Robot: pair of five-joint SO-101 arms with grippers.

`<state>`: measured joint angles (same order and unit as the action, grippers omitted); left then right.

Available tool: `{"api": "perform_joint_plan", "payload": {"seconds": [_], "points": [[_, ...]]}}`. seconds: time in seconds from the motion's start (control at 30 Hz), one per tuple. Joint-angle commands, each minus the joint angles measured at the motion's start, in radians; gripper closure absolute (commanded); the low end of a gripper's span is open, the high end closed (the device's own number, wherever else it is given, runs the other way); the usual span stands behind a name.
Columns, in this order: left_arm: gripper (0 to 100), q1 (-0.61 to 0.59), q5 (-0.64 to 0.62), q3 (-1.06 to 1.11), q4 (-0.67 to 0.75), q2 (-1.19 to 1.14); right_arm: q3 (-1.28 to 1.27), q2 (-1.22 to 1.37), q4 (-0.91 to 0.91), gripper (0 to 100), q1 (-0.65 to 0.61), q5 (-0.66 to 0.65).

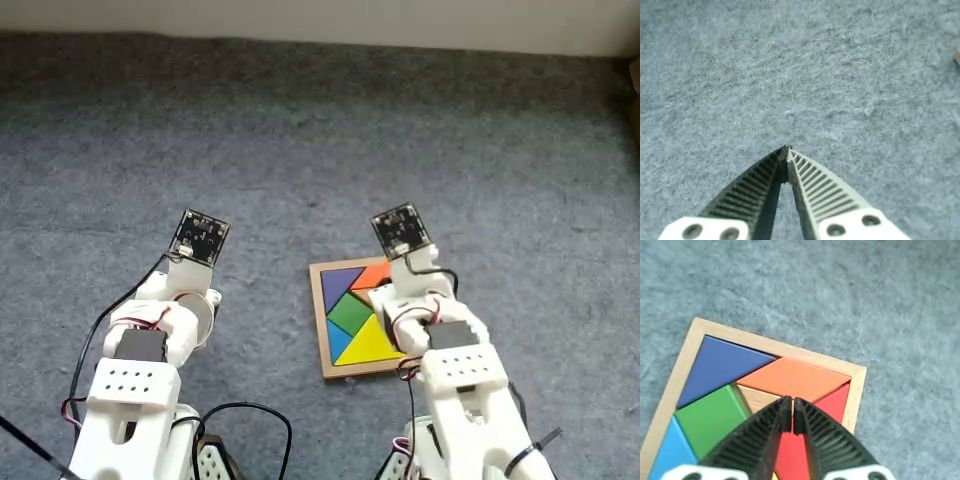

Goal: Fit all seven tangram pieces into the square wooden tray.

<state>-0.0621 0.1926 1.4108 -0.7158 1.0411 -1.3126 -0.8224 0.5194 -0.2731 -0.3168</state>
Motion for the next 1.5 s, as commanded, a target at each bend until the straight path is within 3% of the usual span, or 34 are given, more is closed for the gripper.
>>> {"api": "perform_joint_plan", "payload": {"seconds": [0.0,0.37,0.47,0.73,1.0,1.17,1.37,1.47], "points": [[99,-0.008,0.000,-0.021,0.011,0.077,-0.039,-0.142,0.001,96.8,0.015,0.012],[99,-0.002,0.000,0.271,0.009,0.668,-0.225,-0.453,0.001,96.8,0.044,0.012],[99,-0.002,0.000,0.280,-0.083,0.800,-0.275,-0.535,0.001,96.8,0.050,0.012],[99,0.071,0.003,0.283,-0.138,0.774,-0.473,-0.800,0.007,96.8,0.051,0.012],[99,0.131,0.002,0.285,-0.155,0.766,-0.512,-1.020,0.305,96.8,0.051,0.014],[99,0.170,0.002,0.285,-0.296,0.766,-0.512,-0.998,0.456,96.8,0.051,0.012],[99,0.166,0.005,0.285,-0.575,0.773,-0.512,-0.998,0.579,96.8,0.051,0.012],[99,0.166,0.005,0.285,-0.605,0.773,-0.512,-0.998,0.605,96.8,0.051,0.012]]}}
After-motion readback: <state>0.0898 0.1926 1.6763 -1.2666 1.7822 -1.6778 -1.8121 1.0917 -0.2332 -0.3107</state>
